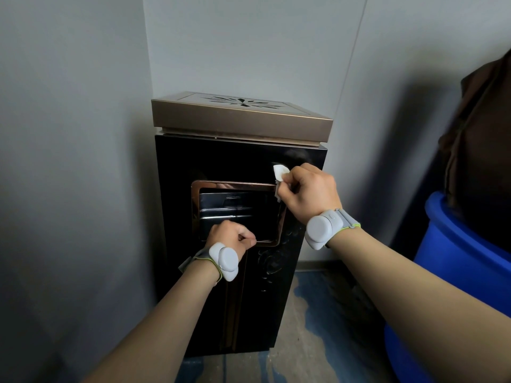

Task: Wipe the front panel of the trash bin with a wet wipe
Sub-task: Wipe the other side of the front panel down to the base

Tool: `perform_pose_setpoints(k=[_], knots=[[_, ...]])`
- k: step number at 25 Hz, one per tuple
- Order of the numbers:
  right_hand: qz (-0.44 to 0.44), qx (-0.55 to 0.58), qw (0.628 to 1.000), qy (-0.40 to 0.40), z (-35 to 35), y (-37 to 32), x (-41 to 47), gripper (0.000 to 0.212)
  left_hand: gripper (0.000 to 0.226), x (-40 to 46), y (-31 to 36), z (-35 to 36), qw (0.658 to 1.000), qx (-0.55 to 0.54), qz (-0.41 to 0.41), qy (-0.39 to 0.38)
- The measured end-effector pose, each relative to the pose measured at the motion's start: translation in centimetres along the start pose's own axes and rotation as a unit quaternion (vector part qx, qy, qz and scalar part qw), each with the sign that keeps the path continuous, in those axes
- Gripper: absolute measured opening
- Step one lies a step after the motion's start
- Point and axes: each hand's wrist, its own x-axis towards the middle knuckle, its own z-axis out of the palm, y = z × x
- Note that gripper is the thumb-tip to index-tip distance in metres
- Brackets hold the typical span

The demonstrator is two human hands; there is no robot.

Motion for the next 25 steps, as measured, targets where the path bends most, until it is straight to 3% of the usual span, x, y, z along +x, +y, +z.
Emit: perform_pose_setpoints(k=[17,25], knots=[[0.028,-0.018,0.999,0.006,-1.3,1.1,-0.5,0.012,0.003,0.4,-0.2,0.1,1.0,-0.001,-0.013,-0.015],[-0.02,0.001,0.999,0.031,-1.1,0.2,0.6,0.014,0.003,0.6,-0.2,0.2,1.0,0.001,-0.011,-0.015]])
